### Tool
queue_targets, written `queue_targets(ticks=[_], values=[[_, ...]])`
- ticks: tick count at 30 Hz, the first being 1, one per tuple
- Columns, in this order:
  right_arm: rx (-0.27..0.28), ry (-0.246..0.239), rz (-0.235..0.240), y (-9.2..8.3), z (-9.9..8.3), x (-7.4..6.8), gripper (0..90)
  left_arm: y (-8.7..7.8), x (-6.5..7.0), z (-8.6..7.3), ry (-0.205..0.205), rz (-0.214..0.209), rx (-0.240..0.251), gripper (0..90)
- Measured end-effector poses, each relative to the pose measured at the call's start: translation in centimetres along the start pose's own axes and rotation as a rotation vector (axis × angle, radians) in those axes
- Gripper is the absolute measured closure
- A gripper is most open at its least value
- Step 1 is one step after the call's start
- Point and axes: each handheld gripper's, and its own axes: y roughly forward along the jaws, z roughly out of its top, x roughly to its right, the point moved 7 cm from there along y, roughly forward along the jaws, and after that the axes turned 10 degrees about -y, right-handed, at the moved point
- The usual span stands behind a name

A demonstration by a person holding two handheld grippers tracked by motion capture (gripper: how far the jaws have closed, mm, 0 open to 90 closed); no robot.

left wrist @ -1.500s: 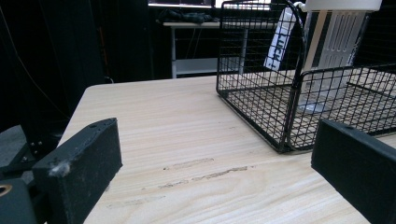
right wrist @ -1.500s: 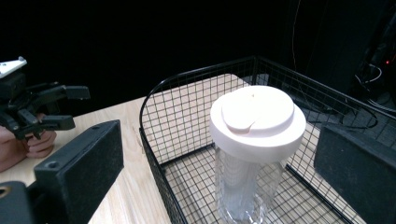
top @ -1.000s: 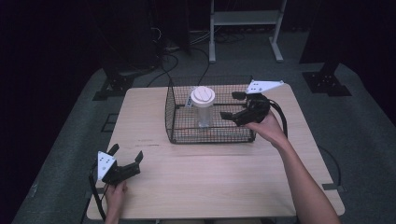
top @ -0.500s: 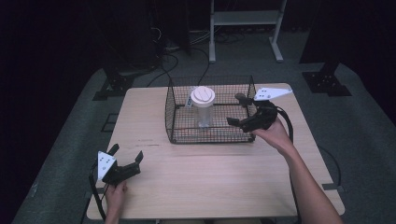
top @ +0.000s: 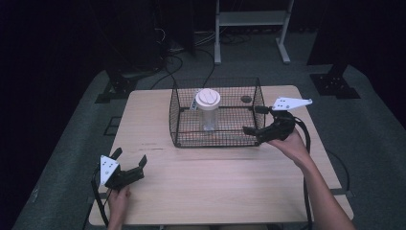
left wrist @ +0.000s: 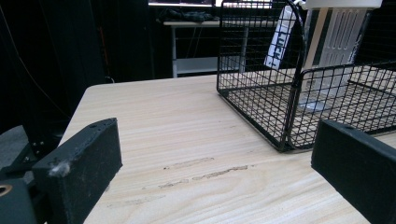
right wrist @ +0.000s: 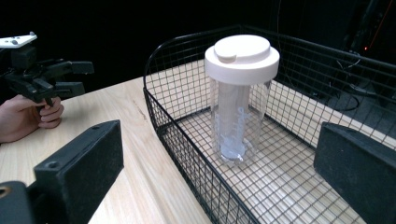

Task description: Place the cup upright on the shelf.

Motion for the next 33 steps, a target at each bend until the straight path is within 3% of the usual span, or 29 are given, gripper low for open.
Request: queue_targets(ticks=[33], values=[[-0.012,0.013,-0.008,-2.7,-3.4,-1.3,1.0,0.0,0.0,0.0,0.009,0.001,-0.004,0.9]])
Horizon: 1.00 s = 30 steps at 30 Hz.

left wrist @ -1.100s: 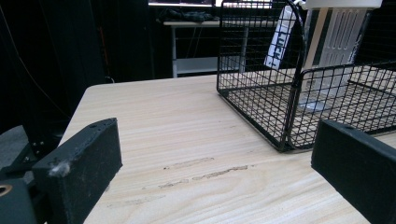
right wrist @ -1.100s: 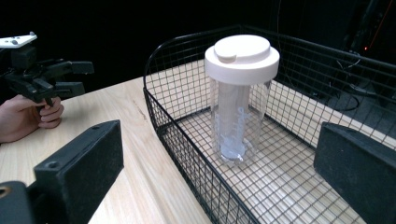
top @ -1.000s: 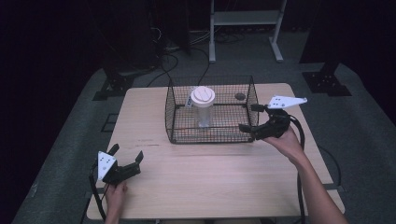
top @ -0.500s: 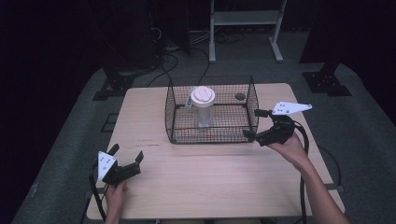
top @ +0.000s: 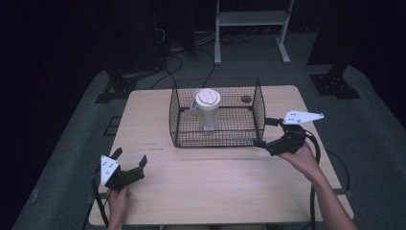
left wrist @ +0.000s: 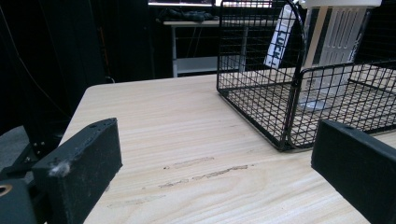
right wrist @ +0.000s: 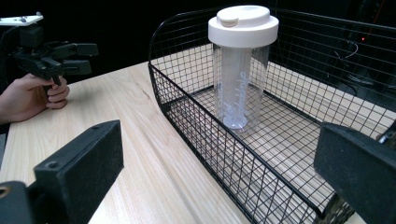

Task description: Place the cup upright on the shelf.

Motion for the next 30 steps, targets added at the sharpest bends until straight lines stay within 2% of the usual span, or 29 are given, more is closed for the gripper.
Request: queue_targets(ticks=[19,30], values=[[-0.02,0.018,-0.015,-2.1,-2.5,-0.4,1.0,0.0,0.1,0.0,0.004,0.001,0.0,0.9],[-0.021,0.048,-0.052,-3.8,-4.4,-0.2,1.0,0.0,0.1,0.0,0.007,0.002,-0.001,0.9]])
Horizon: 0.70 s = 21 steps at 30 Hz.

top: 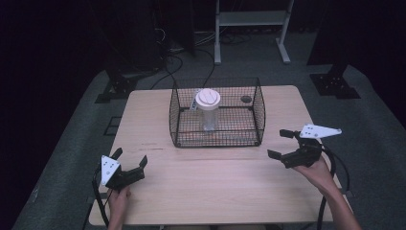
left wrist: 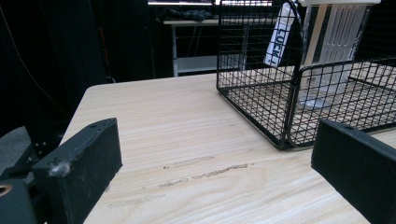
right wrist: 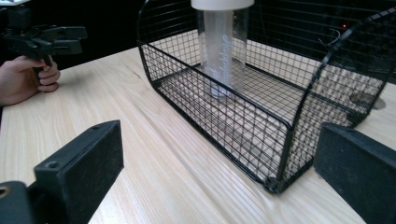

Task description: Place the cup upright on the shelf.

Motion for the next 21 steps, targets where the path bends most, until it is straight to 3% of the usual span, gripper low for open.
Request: queue_targets(ticks=[21], values=[[-0.01,0.04,-0.026,-1.6,-3.4,-0.5,1.0,0.0,0.1,0.0,0.002,-0.001,0.0,0.9]])
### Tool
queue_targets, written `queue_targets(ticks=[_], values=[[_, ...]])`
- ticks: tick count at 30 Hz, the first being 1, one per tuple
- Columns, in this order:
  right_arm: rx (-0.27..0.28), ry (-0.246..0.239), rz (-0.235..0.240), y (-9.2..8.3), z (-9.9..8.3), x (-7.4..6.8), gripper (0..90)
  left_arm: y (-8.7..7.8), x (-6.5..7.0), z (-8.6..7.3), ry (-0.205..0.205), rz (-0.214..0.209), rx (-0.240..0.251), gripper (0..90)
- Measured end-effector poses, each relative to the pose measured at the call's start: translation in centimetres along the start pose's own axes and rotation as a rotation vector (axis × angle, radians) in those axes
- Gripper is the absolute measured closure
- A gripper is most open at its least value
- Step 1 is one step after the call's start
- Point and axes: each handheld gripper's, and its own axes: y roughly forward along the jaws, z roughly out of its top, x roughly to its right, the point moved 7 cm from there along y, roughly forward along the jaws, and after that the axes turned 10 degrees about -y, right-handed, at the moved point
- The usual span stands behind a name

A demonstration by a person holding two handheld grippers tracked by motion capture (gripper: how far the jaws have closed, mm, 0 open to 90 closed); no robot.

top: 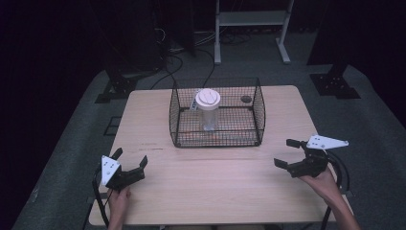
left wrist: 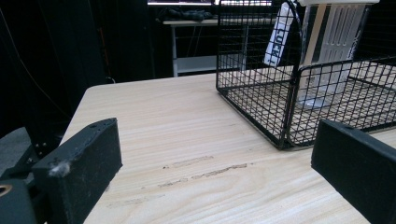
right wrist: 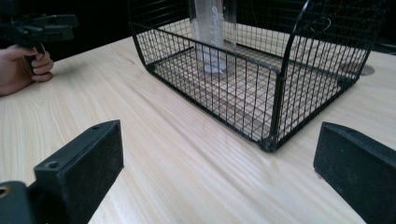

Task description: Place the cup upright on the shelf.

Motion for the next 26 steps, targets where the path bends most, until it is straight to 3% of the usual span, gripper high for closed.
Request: queue_targets(ticks=[13,26], values=[[-0.007,0.019,-0.017,-1.2,-2.3,-1.1,1.0,0.0,0.0,0.0,-0.001,0.0,0.001,0.9],[0.004,0.07,-0.03,-1.0,-5.8,-3.7,1.0,-0.1,0.0,0.0,-0.001,0.0,0.002,0.9]])
